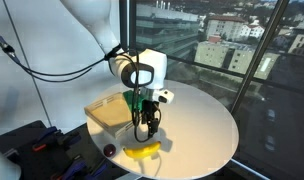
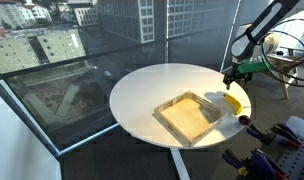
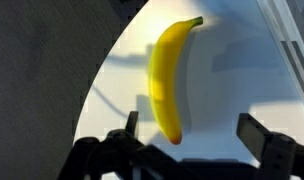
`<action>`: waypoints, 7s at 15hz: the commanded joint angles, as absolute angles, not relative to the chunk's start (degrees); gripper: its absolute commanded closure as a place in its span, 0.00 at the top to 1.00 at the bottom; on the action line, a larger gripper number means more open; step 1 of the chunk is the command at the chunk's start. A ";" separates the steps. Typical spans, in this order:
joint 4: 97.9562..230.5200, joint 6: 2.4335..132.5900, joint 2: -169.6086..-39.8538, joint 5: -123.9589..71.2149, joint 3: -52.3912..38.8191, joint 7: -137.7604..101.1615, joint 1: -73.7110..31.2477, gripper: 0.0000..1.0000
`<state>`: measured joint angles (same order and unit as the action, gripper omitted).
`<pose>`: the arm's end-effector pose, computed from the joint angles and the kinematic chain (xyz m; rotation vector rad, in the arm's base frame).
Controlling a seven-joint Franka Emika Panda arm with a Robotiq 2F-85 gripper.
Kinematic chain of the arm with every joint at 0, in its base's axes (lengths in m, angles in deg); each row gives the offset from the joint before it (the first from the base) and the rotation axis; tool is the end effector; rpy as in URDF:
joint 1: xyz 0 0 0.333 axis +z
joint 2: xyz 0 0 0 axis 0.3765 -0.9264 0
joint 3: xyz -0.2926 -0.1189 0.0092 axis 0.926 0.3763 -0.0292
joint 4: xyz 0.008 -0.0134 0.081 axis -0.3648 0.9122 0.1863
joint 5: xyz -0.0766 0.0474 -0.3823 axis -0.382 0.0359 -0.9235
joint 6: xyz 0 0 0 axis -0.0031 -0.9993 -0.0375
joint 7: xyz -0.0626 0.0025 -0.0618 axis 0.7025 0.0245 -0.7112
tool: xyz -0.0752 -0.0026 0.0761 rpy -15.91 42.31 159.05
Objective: Put the banana in the box
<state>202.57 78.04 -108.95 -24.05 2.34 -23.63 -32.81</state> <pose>0.4757 -0.2139 0.1907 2.9404 -0.8601 -0.1703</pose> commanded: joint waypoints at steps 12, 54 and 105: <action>203.45 83.48 -113.15 -23.73 2.37 -21.77 -33.22 1.00; 202.81 89.60 -120.38 -22.05 1.68 -18.38 -37.32 1.00; 206.50 83.31 -109.63 -21.97 -1.26 -8.25 -37.83 0.16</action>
<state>205.24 85.71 -112.87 -23.23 -0.27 -11.05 -36.79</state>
